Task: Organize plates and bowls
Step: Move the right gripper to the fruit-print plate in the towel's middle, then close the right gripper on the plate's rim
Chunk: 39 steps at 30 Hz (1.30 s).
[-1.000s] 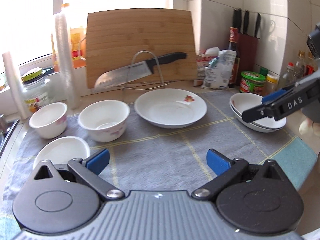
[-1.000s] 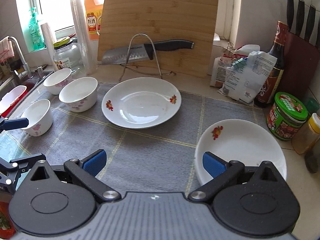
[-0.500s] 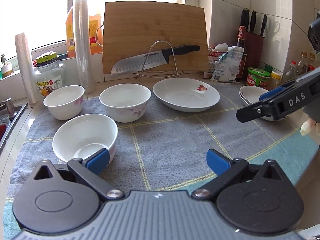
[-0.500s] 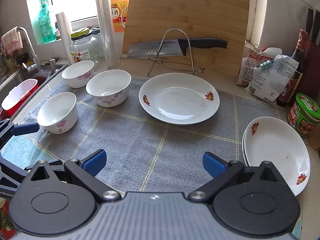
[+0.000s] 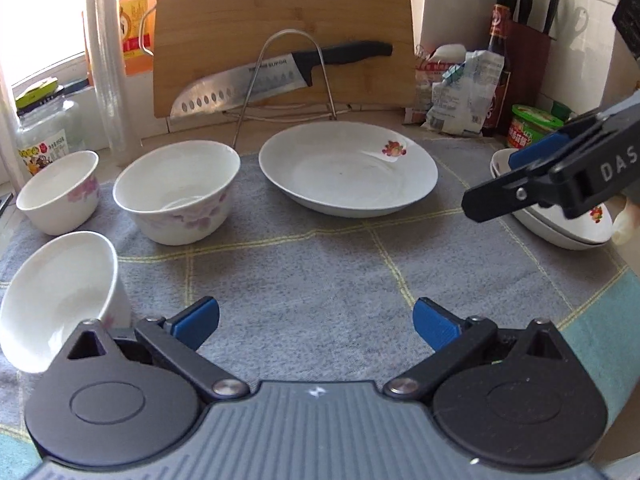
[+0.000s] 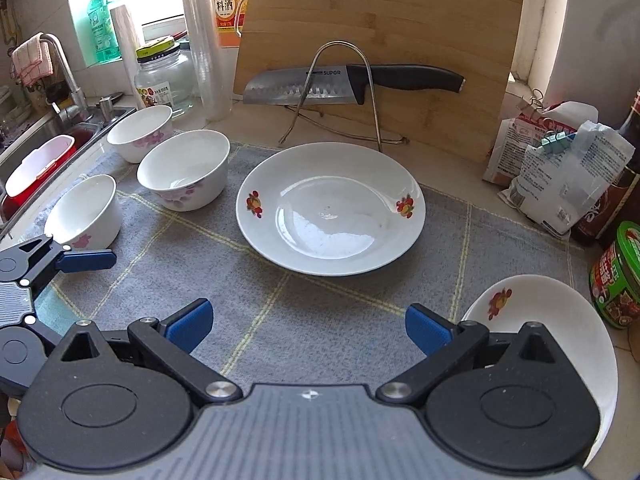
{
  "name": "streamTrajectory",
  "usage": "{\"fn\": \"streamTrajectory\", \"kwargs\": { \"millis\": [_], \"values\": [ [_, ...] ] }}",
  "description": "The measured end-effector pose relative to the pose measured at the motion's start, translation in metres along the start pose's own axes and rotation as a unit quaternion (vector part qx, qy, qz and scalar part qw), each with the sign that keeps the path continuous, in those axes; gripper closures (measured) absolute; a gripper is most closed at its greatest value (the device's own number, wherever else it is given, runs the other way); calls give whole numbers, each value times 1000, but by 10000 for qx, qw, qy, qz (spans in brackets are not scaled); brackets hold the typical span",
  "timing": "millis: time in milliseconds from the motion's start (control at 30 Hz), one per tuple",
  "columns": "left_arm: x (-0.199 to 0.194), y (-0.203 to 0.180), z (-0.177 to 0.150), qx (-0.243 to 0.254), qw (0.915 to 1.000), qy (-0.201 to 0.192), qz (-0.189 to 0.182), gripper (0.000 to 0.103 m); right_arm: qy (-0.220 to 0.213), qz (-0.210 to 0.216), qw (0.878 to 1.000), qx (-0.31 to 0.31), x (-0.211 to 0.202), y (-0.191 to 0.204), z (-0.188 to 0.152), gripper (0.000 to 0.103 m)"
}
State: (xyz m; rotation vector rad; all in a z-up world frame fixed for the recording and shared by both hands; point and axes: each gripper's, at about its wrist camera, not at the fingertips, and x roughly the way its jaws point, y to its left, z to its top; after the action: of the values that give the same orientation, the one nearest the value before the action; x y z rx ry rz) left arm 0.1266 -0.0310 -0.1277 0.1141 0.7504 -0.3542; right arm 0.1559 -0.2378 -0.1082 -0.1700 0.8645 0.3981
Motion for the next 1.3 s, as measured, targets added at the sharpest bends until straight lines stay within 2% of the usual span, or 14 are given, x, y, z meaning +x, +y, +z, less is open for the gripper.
{"fn": "streamTrajectory", "kwargs": {
  "millis": [400, 567, 667, 1033, 1300],
  "values": [
    [59, -37, 29, 64, 9992, 288, 251, 1, 312, 519, 9982, -40, 37, -61, 37, 0],
    [80, -34, 36, 44, 9995, 289, 153, 1, 330, 459, 9984, 36, 48, -71, 44, 0],
    [87, -29, 40, 107, 9998, 179, 66, 1, 392, 347, 9986, 111, 53, -73, 47, 0],
    [101, -25, 49, 187, 9998, 35, -8, 0, 652, 809, 9945, 159, 86, -85, 66, 0],
    [101, -23, 48, 202, 9998, -27, -36, 0, 961, 884, 9914, 27, 120, -87, 80, 0]
  ]
}}
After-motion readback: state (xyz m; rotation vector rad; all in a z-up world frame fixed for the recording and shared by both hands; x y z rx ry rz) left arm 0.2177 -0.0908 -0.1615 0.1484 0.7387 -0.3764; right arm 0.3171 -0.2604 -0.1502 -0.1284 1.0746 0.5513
